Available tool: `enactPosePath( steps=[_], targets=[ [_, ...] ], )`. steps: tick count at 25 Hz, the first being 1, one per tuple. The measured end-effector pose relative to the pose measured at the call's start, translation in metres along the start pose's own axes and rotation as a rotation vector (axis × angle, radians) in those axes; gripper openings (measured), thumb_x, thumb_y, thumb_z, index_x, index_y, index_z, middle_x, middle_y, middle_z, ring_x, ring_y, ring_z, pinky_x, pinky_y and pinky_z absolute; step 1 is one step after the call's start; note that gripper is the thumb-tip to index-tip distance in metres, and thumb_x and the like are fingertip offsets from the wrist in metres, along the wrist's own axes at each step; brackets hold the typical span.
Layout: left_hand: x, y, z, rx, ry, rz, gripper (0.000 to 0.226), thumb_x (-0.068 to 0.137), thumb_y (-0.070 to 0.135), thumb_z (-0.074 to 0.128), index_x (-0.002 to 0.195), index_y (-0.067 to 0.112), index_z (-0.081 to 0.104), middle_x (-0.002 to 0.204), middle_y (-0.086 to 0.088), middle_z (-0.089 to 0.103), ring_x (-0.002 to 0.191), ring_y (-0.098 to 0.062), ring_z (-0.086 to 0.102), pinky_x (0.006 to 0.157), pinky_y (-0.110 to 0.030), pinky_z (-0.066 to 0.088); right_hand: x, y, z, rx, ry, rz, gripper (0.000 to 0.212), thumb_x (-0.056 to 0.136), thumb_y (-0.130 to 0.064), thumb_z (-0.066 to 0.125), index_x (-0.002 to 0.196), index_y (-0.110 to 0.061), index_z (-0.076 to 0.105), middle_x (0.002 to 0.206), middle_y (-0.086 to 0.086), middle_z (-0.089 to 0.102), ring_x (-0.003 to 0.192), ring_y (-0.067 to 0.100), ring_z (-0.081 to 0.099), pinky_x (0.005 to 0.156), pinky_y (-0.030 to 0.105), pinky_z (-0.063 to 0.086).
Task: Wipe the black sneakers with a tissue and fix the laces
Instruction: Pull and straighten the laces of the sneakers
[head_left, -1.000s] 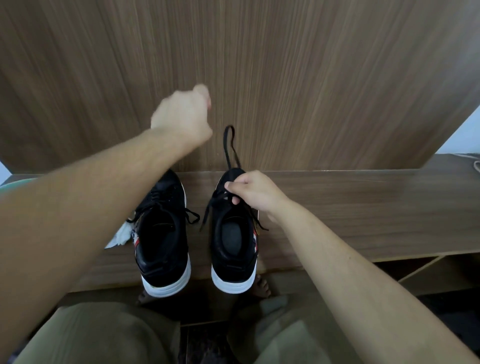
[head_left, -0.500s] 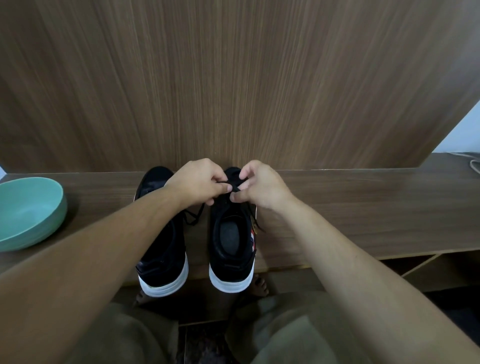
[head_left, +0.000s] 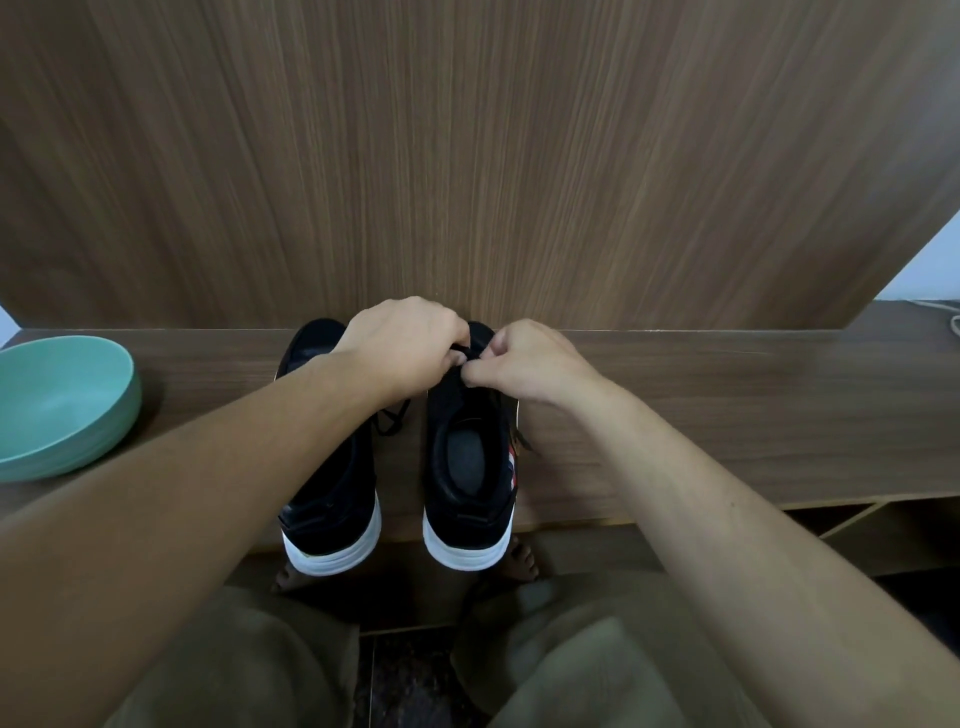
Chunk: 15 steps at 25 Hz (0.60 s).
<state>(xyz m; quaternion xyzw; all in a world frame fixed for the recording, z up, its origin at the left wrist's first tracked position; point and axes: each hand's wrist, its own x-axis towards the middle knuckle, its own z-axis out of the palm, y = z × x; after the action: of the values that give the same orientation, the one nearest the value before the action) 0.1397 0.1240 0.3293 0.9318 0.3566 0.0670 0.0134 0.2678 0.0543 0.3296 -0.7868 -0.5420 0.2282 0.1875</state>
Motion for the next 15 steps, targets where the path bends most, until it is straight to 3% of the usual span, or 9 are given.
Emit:
enactPosePath(
  steps=[2,5,8,11,13,15],
  targets=[
    [0.003,-0.001,0.000,-0.033,-0.035,-0.005,0.022,0.091,0.035,0.052,0.109,0.031,0.063,0.104,0.002,0.065,0.098,-0.023,0.060,0.072,-0.035,0.048,-0.001,-0.001,-0.004,-0.050,-0.034,0.005,0.026,0.073,-0.039,0.073,0.066,-0.020,0.058,0.065,-0.006,0.055,0.068,0.014,0.054,0.061,0.028,0.042],
    [0.005,-0.008,-0.005,-0.204,-0.114,-0.033,0.016,0.088,0.037,0.057,0.099,0.032,0.067,0.095,0.008,0.066,0.094,-0.018,0.061,0.078,-0.037,0.051,-0.007,-0.002,-0.004,-0.121,0.131,0.012,0.009,0.079,-0.029,0.073,0.087,-0.029,0.069,0.088,-0.004,0.067,0.084,0.019,0.063,0.068,0.029,0.048],
    [-0.003,-0.014,-0.003,-0.228,-0.145,-0.043,0.015,0.090,0.034,0.056,0.095,0.029,0.069,0.086,0.010,0.063,0.087,-0.014,0.058,0.077,-0.035,0.049,-0.022,0.004,-0.006,-0.473,0.310,-0.057,0.018,0.083,-0.007,0.058,0.095,-0.016,0.067,0.082,0.005,0.061,0.074,0.028,0.057,0.059,0.030,0.042],
    [-0.021,-0.016,0.018,-0.051,-0.216,-0.063,0.019,0.093,0.033,0.049,0.094,0.025,0.066,0.089,0.003,0.062,0.086,-0.019,0.056,0.073,-0.034,0.047,-0.037,0.024,0.002,-0.718,0.252,-0.027,0.020,0.083,0.002,0.052,0.096,-0.009,0.063,0.089,0.010,0.064,0.084,0.032,0.062,0.059,0.031,0.040],
    [-0.031,-0.016,0.031,0.003,-0.221,-0.090,0.020,0.094,0.034,0.046,0.095,0.026,0.064,0.098,-0.001,0.064,0.093,-0.024,0.059,0.072,-0.035,0.047,-0.032,0.038,0.009,-0.597,0.201,0.036,0.020,0.085,0.000,0.053,0.095,-0.012,0.065,0.093,0.008,0.066,0.088,0.030,0.062,0.062,0.031,0.041],
    [-0.036,-0.012,0.036,0.022,-0.180,-0.114,0.024,0.096,0.036,0.042,0.098,0.026,0.062,0.100,0.000,0.064,0.095,-0.026,0.060,0.067,-0.033,0.045,-0.020,0.047,0.009,-0.047,0.210,0.165,0.014,0.086,-0.008,0.059,0.088,-0.017,0.069,0.087,0.001,0.067,0.082,0.020,0.062,0.062,0.026,0.043]
  ],
)
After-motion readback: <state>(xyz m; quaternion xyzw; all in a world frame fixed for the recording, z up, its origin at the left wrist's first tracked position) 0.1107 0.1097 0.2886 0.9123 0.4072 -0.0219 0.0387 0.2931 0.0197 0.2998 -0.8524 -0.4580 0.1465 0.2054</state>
